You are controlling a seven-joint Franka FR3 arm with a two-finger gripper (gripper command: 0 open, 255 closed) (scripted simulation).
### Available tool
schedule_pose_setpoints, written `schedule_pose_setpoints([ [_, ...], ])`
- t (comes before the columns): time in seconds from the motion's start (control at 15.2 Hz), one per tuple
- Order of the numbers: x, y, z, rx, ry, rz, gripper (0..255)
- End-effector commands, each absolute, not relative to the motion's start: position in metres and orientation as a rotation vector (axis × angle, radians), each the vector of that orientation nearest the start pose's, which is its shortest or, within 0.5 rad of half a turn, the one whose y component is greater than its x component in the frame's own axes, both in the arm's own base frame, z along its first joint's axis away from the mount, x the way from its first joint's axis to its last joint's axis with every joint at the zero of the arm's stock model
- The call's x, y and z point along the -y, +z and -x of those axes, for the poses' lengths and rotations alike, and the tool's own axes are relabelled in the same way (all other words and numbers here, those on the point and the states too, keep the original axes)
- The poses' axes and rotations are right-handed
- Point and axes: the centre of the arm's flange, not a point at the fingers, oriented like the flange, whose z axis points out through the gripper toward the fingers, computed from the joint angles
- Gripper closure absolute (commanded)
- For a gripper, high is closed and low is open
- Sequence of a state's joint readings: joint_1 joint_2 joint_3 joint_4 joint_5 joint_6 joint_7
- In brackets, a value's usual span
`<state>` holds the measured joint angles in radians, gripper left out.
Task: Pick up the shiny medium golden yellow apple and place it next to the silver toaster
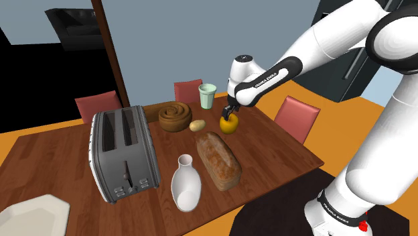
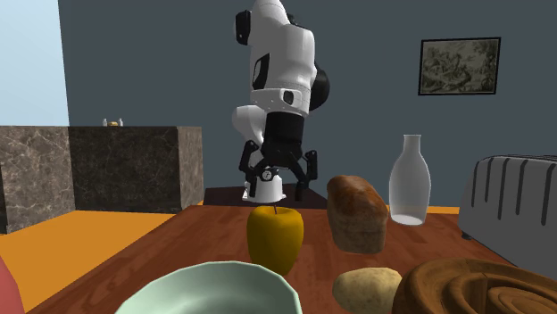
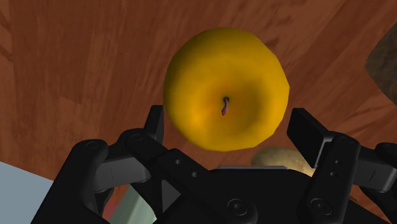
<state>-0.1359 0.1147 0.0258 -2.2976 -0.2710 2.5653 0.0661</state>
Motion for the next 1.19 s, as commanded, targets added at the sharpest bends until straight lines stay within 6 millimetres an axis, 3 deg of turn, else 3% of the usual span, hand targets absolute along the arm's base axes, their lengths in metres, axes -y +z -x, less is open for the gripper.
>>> schedule_pose_setpoints([
  [0.0,0.055,0.313,-0.536,0.066,-0.246,3.296,0],
  [0.26,0.055,0.313,-0.536,0.066,-0.246,3.296,0],
  [0.33,0.055,0.313,-0.536,0.066,-0.246,3.296,255],
  [0.92,0.055,0.313,-0.536,0.066,-0.246,3.296,255],
  [1.12,0.055,0.328,-0.536,0.066,-0.246,3.296,255],
])
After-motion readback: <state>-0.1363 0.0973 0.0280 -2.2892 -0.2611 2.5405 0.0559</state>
